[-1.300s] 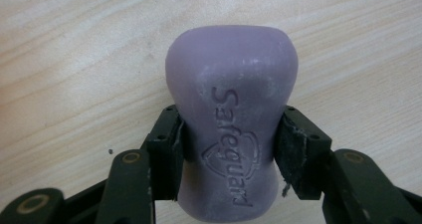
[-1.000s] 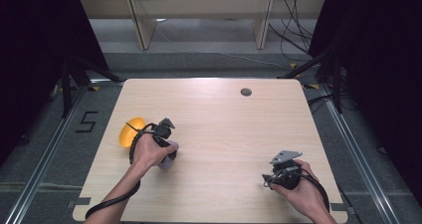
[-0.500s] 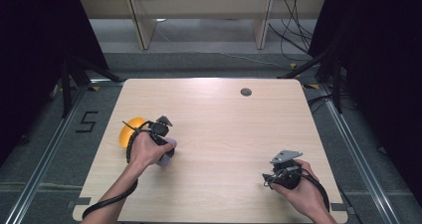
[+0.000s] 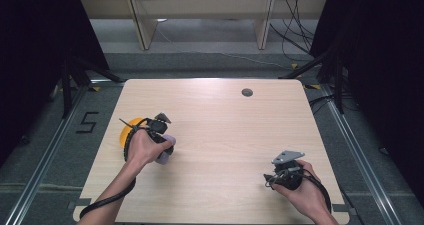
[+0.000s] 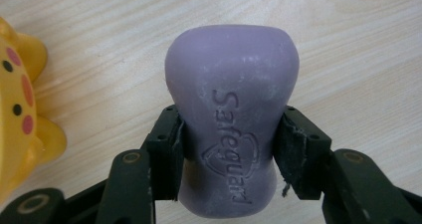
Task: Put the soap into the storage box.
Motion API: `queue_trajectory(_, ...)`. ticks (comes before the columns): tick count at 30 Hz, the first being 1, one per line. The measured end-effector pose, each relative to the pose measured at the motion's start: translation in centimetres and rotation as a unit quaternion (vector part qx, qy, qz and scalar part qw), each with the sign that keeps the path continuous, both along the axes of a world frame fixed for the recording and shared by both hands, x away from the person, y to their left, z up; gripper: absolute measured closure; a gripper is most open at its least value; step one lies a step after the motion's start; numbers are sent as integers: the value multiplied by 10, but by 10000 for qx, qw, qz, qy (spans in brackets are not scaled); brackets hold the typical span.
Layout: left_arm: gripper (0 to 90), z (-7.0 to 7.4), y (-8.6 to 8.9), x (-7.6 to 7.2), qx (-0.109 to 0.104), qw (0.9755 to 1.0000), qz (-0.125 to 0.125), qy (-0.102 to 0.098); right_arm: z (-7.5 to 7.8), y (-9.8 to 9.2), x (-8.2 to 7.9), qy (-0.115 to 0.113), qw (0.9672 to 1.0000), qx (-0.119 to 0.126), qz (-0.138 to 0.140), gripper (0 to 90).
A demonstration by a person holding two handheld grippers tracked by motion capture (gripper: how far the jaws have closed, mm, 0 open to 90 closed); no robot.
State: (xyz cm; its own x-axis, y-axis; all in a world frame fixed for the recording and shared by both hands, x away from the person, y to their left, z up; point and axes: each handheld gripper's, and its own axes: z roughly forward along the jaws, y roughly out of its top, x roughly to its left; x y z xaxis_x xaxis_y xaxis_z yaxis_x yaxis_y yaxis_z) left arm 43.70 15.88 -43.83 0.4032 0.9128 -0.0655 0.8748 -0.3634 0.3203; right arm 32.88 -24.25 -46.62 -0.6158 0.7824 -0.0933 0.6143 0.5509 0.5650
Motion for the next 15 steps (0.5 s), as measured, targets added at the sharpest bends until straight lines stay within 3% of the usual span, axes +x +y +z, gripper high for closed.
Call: queue_trajectory(15, 493, 10, 6, 1, -19, 9999, 114, -99, 2, 0, -1, 25, 10000, 56, -72, 457)
